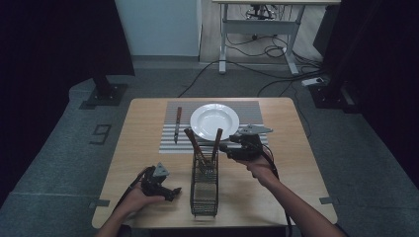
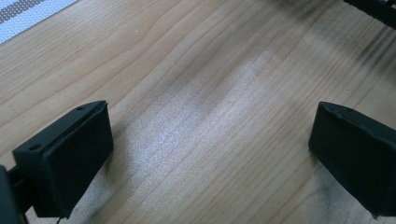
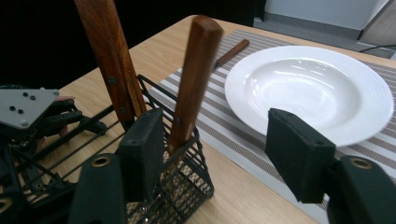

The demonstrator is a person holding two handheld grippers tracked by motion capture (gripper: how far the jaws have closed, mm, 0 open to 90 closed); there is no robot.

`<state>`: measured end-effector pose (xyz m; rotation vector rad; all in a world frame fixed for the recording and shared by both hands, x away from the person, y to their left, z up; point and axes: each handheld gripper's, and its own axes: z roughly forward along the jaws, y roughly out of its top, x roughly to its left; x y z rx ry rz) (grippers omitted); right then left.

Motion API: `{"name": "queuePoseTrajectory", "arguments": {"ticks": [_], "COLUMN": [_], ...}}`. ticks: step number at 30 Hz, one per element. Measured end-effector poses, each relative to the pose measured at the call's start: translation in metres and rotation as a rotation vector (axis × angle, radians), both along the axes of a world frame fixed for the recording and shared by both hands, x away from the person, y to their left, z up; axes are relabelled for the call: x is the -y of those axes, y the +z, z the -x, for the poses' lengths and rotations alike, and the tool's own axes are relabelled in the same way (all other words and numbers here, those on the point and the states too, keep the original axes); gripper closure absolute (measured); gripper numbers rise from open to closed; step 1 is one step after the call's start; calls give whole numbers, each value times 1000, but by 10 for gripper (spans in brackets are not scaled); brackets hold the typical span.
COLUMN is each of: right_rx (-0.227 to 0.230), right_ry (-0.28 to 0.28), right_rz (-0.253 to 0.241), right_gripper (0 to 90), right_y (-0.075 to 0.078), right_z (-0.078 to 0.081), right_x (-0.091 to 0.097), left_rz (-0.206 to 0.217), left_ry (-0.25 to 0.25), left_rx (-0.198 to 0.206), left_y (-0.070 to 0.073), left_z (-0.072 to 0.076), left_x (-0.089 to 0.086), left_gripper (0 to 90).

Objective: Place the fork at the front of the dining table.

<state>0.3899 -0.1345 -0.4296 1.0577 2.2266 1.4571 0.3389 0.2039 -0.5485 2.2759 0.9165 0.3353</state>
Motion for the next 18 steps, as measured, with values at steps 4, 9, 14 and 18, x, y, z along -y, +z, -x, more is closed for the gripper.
{"name": "queuePoseTrajectory", "arguments": {"ticks": [4,9,14,18], "right_rx": [9,7,20,20], "right_ry": [17,25,21,33], "right_rz": [-1,-6,-7,-13], "right_gripper": [425,447,477,543], "right_y": [0,-3,-4,-4], "right_z": [-5,-10,-13,-15], "right_x": [-9,-17,-21,-24], "left_rz": [1,2,2,2], "left_ry": [-1,-3,-3,-3], "left_rx": [0,0,0,0], "left_y": [0,0,0,0], "left_z": [0,0,0,0], "left_x": [0,0,0,-1], "left_gripper": [0,0,0,0]}}
